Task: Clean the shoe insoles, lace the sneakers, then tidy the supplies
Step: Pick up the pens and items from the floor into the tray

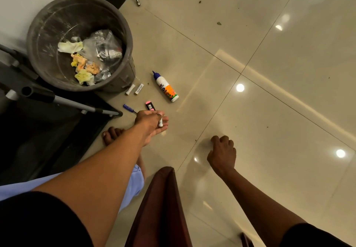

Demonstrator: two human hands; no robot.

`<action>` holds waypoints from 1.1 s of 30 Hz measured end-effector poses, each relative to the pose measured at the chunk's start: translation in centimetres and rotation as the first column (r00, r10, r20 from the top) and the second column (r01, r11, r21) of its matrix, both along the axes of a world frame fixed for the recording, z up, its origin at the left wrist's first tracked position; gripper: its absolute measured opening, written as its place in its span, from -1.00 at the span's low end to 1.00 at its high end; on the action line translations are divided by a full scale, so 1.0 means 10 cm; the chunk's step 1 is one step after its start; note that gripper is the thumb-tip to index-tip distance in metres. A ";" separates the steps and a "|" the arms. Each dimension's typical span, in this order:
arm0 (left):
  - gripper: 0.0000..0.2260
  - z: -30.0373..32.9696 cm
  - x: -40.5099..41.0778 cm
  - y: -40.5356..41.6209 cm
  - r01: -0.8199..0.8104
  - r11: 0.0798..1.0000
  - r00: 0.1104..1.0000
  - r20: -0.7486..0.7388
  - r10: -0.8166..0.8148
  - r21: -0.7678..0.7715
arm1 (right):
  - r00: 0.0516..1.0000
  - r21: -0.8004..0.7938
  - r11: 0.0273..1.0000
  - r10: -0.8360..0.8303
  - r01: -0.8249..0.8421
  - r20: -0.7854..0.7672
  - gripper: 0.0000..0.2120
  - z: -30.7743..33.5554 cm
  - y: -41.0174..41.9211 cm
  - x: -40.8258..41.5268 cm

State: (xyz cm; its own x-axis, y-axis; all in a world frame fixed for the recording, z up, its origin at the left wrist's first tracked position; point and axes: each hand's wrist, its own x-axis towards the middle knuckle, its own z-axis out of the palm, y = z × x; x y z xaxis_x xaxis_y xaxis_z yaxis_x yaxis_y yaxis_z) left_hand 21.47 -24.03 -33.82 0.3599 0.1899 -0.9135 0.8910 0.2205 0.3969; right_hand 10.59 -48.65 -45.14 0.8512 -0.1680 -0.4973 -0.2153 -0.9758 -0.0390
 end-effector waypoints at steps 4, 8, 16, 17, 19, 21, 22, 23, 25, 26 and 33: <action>-0.80 0.02 -0.02 0.00 0.045 0.998 0.999 -0.021 -0.046 -0.032 | 0.995 0.112 0.990 -0.084 0.089 -0.046 -0.57 -0.06 0.00 0.00; -0.80 0.01 -0.02 0.00 0.068 0.996 0.997 -0.024 -0.069 -0.062 | 0.986 0.304 0.942 -0.163 0.145 0.035 -0.58 -0.04 0.17 0.17; -0.79 0.15 0.10 0.07 0.060 0.997 0.998 0.012 -0.059 -0.051 | 0.892 0.760 0.601 -0.447 0.246 0.066 -0.70 0.66 0.83 1.00; -0.78 0.21 0.16 0.08 0.066 0.997 0.997 0.033 -0.064 -0.038 | 0.884 0.796 0.558 -0.464 0.236 0.063 -0.71 0.81 0.91 1.12; -0.79 0.41 0.34 0.16 0.067 0.998 0.992 0.107 -0.065 -0.015 | 0.874 0.857 0.479 -0.481 0.188 0.076 -0.72 1.14 1.06 1.36; -0.83 0.77 0.57 0.28 0.067 0.998 0.974 0.217 -0.062 -0.016 | 0.864 0.911 0.396 -0.493 0.118 0.102 -0.71 1.50 1.19 1.57; -0.85 0.99 0.70 0.33 0.069 0.997 0.961 0.271 -0.062 -0.017 | 0.861 0.927 0.365 -0.496 0.087 0.114 -0.70 1.68 1.23 1.66; -0.87 1.23 0.82 0.42 0.069 0.998 0.941 0.332 -0.064 -0.005 | 0.861 0.941 0.335 -0.493 0.055 0.126 -0.70 1.89 1.29 1.76; -0.84 1.75 0.94 0.62 0.097 0.995 0.887 0.451 -0.101 0.032 | 0.867 0.962 0.272 -0.476 -0.015 0.148 -0.70 2.35 1.43 1.90; -0.79 2.01 0.95 0.73 0.115 0.992 0.854 0.504 -0.128 0.056 | 0.872 0.972 0.229 -0.464 -0.049 0.153 -0.70 2.58 1.51 1.96; -0.77 3.39 0.19 1.46 -0.024 0.947 0.724 0.659 -0.204 0.319 | 0.927 0.948 0.077 -0.197 -0.309 0.319 -0.66 3.94 2.25 1.89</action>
